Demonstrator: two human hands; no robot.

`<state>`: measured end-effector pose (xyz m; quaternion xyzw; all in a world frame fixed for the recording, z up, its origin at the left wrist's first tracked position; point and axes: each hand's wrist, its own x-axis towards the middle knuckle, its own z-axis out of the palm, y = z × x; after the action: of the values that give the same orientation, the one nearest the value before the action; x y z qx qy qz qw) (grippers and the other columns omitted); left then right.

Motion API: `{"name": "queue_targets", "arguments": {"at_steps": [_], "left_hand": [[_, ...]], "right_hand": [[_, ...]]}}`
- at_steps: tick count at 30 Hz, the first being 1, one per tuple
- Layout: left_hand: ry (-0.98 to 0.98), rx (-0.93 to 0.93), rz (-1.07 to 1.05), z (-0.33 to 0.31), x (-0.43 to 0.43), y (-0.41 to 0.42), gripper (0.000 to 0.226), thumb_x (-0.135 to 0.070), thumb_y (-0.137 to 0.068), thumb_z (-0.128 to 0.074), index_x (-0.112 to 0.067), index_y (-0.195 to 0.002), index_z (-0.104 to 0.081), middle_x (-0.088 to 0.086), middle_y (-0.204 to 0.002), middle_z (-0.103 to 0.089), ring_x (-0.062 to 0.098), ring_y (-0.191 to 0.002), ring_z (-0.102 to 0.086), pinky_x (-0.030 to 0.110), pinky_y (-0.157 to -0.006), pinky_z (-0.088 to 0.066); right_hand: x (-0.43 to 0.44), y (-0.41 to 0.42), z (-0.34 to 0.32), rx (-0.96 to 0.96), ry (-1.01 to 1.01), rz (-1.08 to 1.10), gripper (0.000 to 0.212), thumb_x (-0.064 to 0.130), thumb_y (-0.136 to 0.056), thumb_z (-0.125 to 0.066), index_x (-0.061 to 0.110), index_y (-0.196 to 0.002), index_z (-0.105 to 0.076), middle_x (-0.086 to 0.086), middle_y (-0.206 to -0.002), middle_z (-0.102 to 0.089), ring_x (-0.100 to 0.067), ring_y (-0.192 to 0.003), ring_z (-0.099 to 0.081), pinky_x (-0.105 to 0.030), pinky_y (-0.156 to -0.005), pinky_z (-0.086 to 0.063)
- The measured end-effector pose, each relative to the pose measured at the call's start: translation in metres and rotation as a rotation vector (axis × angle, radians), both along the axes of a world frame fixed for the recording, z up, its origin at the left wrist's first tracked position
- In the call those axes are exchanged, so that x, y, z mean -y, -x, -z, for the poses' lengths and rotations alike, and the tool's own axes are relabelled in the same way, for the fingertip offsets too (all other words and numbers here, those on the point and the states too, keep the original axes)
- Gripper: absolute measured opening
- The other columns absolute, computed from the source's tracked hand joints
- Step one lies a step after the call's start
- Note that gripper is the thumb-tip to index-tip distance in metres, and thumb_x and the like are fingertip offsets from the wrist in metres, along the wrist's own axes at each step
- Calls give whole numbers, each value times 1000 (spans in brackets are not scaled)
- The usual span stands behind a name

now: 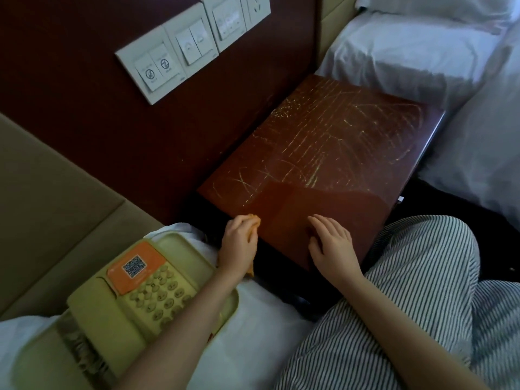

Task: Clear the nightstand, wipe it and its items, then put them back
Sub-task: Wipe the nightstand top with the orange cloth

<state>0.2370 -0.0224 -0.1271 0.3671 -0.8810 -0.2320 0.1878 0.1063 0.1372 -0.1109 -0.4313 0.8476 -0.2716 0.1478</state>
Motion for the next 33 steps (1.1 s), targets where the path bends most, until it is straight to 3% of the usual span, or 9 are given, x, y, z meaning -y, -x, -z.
{"name": "queue_targets", "arguments": {"at_steps": [2,9,17,23,27,33], "left_hand": [[33,19,15,0,8,-6,23,-6,-91,-54,-8,-110,-67,3,-110,-61,16,-105,-52,16,-89,-35],[-38,24,-255,-12,44,7,26,-4,-92,-51,-5,-114,-65,6,-119,-60,20,-112,-53,23,-90,-42],[46,75,54,-5,8,9,26,-4,-90,-54,-10,-112,-67,1,-117,-63,17,-111,-52,19,-91,-37],[20,82,-113,-10,43,8,25,-1,-90,-52,-6,-109,-67,6,-116,-64,22,-112,-55,30,-94,-45],[-7,74,-213,-13,45,30,26,-1,-91,-50,-7,-111,-66,6,-118,-63,20,-112,-56,20,-88,-40],[38,80,-1,-6,10,30,26,-4,-91,-53,-11,-113,-66,1,-119,-63,18,-112,-53,19,-90,-36]], "right_hand": [[-2,0,0,10,-1,6,47,15,-96,-47,13,-142,-39,-3,-148,-38,-21,-140,-25,-32,-112,-14],[-6,1,0,30,35,63,46,12,-95,-49,11,-140,-43,-5,-144,-43,-23,-137,-30,-33,-110,-18],[-8,2,2,35,6,63,47,15,-96,-47,13,-142,-39,-2,-147,-40,-21,-139,-27,-33,-112,-17],[-9,3,3,48,-4,65,47,16,-96,-46,12,-143,-38,-2,-146,-40,-21,-138,-27,-33,-111,-18],[-8,2,1,49,-9,66,47,16,-96,-46,12,-143,-38,-2,-147,-39,-21,-138,-27,-32,-111,-18],[-9,3,2,68,10,82,47,14,-95,-48,11,-142,-40,-4,-146,-41,-22,-137,-29,-32,-111,-19]]}}
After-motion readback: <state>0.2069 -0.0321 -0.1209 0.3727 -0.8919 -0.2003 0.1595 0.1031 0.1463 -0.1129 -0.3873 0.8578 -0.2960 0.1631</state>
